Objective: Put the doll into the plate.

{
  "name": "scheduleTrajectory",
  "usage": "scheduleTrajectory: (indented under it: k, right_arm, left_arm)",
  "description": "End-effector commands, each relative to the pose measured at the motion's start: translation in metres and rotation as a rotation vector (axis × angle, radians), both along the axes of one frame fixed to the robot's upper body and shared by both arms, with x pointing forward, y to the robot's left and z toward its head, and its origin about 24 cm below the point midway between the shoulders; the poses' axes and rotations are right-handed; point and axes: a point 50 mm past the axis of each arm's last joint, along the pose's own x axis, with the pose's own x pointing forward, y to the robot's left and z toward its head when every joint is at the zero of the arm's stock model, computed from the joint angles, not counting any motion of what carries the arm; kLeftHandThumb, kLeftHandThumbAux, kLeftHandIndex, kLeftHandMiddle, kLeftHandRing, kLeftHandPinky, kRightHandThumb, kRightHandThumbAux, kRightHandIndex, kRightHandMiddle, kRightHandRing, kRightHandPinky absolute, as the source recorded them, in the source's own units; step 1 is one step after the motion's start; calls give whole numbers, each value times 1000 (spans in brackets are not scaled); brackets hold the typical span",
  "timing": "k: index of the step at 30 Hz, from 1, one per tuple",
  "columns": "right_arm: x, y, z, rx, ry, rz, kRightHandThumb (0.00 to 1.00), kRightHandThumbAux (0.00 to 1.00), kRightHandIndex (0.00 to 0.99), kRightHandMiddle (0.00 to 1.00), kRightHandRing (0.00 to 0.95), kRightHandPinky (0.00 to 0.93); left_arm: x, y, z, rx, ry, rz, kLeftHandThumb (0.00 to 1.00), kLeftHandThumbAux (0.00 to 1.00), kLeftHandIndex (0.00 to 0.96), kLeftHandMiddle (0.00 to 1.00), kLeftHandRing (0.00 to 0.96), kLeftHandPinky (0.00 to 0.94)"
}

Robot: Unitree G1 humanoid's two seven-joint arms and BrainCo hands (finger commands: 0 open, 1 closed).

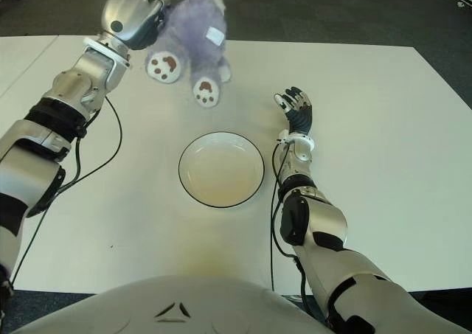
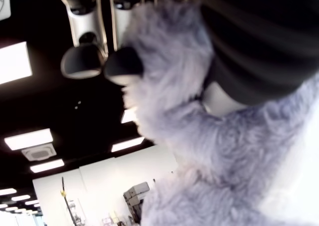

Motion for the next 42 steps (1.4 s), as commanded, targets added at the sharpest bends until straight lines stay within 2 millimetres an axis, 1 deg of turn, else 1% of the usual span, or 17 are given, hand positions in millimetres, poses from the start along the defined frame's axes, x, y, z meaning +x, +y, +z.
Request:
scheduleTrajectory:
  k: [1, 8, 10, 13, 17, 24, 26, 28, 32, 34, 36, 42]
  right_arm:
    - [-56, 13, -78, 134, 374, -8, 0, 827, 237, 261, 238, 214]
    - [-56, 13, -78, 117, 379, -4, 0, 832, 247, 266, 233, 178]
    - [-56, 13, -78, 111, 380, -4, 0, 827, 250, 268, 232, 175]
    - [-56, 13, -78, 107, 381, -3, 0, 823, 251, 269, 231, 174]
    - [-56, 14, -78, 106, 378, -2, 0, 811, 255, 273, 233, 190]
    - [-56, 15, -78, 108, 379, -1, 0, 812, 263, 277, 235, 183]
    - [-56, 16, -78, 110, 378, -2, 1, 810, 265, 277, 237, 194]
    - [-56, 16, -78, 113, 377, -3, 3, 809, 270, 281, 240, 190]
    - [-56, 17, -78, 113, 377, -4, 7, 807, 274, 287, 240, 167]
    - [-56, 17, -78, 112, 376, -4, 7, 804, 275, 290, 240, 153]
    - [-56, 17, -78, 113, 374, -4, 8, 803, 277, 292, 243, 160]
    - [-56, 18, -78, 114, 375, -2, 1, 808, 277, 293, 240, 156]
  left_arm:
    - [-2, 1, 8, 22, -29, 9, 743, 697, 441, 859, 861, 875]
    - [-1, -5, 20, 44, -74, -14, 742, 698, 441, 856, 858, 877]
    - [-2, -9, 28, 43, -91, -27, 742, 698, 441, 856, 859, 878]
    - [-4, -12, 34, 40, -106, -53, 741, 698, 441, 856, 860, 879]
    - [-7, -15, 39, 39, -135, -92, 740, 698, 441, 859, 863, 884]
    - [-14, -20, 42, 32, -176, -143, 740, 697, 442, 867, 873, 893]
    - [-30, -30, 37, 33, -194, -182, 740, 697, 442, 864, 872, 885]
    - [-40, -33, 35, 41, -200, -205, 741, 697, 442, 858, 866, 874]
    - [-46, -29, 34, 55, -194, -216, 742, 698, 441, 852, 859, 865]
    - [-54, -28, 33, 57, -193, -239, 742, 698, 441, 847, 856, 863]
    - [-61, -27, 32, 57, -191, -253, 743, 699, 441, 845, 855, 861]
    - [-80, -27, 34, 73, -174, -255, 745, 698, 441, 841, 855, 858]
